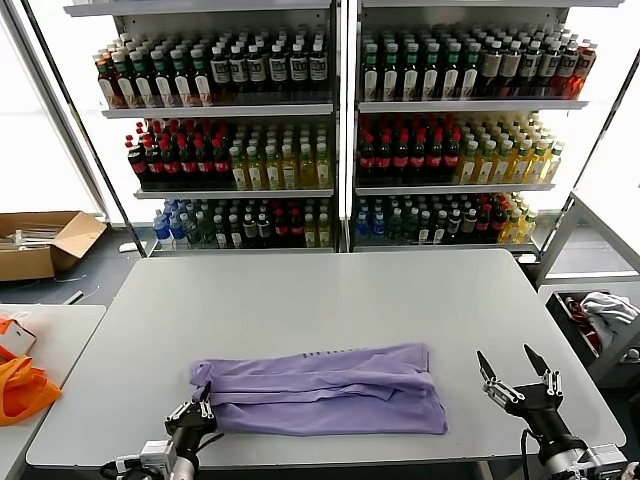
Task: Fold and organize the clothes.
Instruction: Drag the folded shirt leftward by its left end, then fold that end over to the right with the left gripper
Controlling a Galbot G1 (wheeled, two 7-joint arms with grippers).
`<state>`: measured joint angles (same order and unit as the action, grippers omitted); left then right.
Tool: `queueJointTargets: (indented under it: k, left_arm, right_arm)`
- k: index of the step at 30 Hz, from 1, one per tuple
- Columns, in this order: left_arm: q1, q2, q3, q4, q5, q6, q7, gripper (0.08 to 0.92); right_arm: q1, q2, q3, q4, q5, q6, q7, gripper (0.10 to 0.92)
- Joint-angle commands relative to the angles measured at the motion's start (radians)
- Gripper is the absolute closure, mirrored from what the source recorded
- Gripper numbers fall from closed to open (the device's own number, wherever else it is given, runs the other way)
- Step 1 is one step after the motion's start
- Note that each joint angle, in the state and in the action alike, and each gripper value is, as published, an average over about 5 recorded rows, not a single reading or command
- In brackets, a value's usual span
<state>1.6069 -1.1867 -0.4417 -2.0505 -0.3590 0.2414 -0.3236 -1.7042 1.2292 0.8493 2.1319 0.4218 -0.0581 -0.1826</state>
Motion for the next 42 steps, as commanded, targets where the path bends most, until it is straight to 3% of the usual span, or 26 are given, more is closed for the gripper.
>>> queueJointTargets:
  k: [1, 7, 11, 15, 20, 24, 28, 34, 42]
  left_arm:
    - [0.021, 0.270, -0.426, 0.067, -0.092, -0.091, 0.167, 0.891]
    - [0.024, 0.431, -0.610, 0.174, -0.106, -0.118, 0.287, 0.891]
    - [0.021, 0.451, -0.596, 0.078, -0.162, -0.075, 0.300, 0.891]
    - [0.004, 0.394, -0.472, -0.092, -0.196, -0.012, 0.297, 0.891]
    - [-0.058, 0.327, -0.179, -0.209, -0.188, 0.042, 0.285, 0.891]
    - [-0.157, 0.271, 0.055, -0.121, -0.142, 0.064, 0.274, 0.891]
    - [-0.232, 0.212, 0.201, 0.005, -0.086, 0.054, 0.280, 0.891]
    - [-0.285, 0.148, 0.270, 0.074, -0.067, 0.063, 0.279, 0.891]
    - [-0.238, 0.114, 0.282, 0.109, 0.007, 0.059, 0.312, 0.891]
  right_arm:
    - [0.007, -0.003, -0.015, -0.003, 0.004, 0.005, 0.002, 0.203]
    - [0.009, -0.004, -0.033, -0.005, 0.003, 0.007, 0.003, 0.203]
    - [0.008, 0.000, -0.040, -0.005, -0.002, 0.007, 0.002, 0.203]
    - [0.005, 0.005, -0.040, 0.001, -0.008, 0.003, 0.002, 0.203]
    - [-0.010, 0.005, -0.022, 0.012, -0.009, -0.001, 0.002, 0.203]
    - [-0.021, 0.011, -0.012, 0.023, -0.010, -0.003, 0.001, 0.203]
    - [-0.032, 0.019, 0.002, 0.041, -0.011, -0.008, -0.002, 0.203]
    - [-0.050, 0.022, 0.017, 0.063, -0.013, -0.008, -0.019, 0.203]
    - [-0.036, 0.023, 0.009, 0.077, -0.019, -0.016, -0.021, 0.203]
